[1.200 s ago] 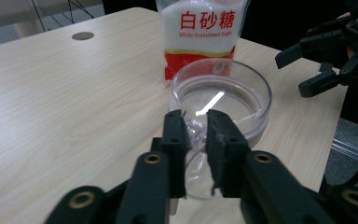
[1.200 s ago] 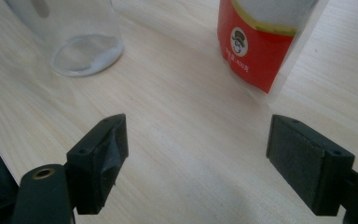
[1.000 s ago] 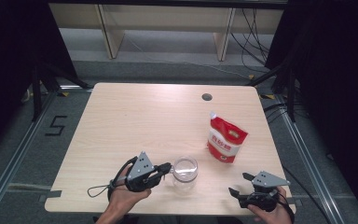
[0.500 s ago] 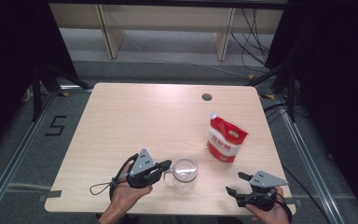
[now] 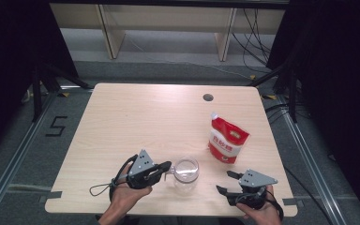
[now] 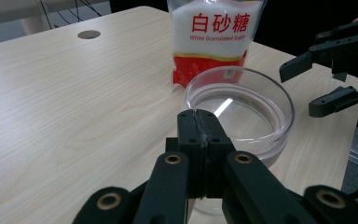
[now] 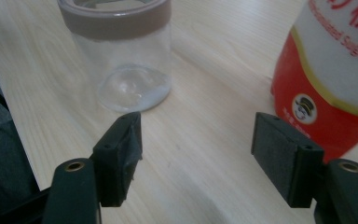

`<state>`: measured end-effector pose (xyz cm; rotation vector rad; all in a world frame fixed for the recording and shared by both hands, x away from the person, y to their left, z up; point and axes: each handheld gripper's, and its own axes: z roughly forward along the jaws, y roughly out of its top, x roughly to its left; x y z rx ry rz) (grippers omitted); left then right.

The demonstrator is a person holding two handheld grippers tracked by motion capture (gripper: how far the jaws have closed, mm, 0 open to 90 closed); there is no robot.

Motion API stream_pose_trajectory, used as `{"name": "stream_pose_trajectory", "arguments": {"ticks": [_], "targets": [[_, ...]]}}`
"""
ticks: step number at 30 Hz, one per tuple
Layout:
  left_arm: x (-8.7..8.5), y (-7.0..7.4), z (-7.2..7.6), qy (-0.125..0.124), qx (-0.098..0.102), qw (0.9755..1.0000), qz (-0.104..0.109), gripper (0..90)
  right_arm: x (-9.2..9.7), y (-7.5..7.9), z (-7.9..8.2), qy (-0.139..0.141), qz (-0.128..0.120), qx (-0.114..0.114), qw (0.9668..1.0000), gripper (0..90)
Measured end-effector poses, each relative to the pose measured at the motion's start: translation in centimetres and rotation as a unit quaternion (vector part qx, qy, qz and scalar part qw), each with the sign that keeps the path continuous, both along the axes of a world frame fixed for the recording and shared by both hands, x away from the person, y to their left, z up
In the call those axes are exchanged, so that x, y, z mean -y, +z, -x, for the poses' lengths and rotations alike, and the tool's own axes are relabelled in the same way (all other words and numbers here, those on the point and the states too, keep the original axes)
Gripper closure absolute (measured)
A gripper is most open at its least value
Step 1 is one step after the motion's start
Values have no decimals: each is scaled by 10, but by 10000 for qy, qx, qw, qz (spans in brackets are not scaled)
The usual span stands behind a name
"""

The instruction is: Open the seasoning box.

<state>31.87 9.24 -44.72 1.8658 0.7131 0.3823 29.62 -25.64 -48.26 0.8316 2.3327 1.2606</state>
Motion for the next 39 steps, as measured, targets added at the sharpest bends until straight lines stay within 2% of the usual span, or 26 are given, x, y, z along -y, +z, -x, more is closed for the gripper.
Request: {"name": "stream_pose_trajectory", "arguments": {"ticks": [3, 4, 6, 12, 14, 19, 20, 23, 29, 35, 36, 38, 39], "targets": [[1, 0, 0, -28, 16, 10000, -36, 887, -7, 2, -3, 149, 27, 86, 9998, 403], [0, 0, 0, -44, 18, 10000, -46, 887, -10, 2, -2, 111, -15, 48, 9999, 421], [1, 0, 0, -45, 21, 10000, -25, 887, -12, 4, -4, 184, -2, 144, 9997, 459], [-1, -1, 1, -9, -8, 10000, -5, 886, -24, 6, -6, 428, -21, 194, 9989, 558], [-1, -1, 1, -10, 19, 10000, -12, 886, -28, 6, -6, 389, -68, 245, 9989, 596], [-1, -2, 1, -21, 43, 10000, 14, 886, -33, 10, -8, 498, -170, 361, 9980, 689], [-1, -2, 1, -22, 46, 10000, 4, 886, -34, 11, -7, 488, -221, 303, 9981, 704], [-1, -2, 1, -28, 54, 10000, 2, 886, -36, 12, -9, 494, -264, 427, 9975, 747], [-2, -3, 1, 0, 26, 10000, 26, 886, -39, 13, -8, 565, -271, 436, 9971, 804], [0, -3, 3, -13, 38, 10000, 9, 886, -42, 15, -9, 651, -320, 582, 9957, 816], [-1, -3, 3, -20, 45, 10000, -15, 886, -42, 16, -9, 624, -337, 515, 9961, 818], [-1, -4, 3, -43, 76, 10000, 25, 886, -43, 16, -10, 729, -320, 588, 9951, 821], [-1, -3, 3, -28, 60, 10000, 9, 886, -45, 16, -9, 685, -383, 562, 9953, 821]]}}
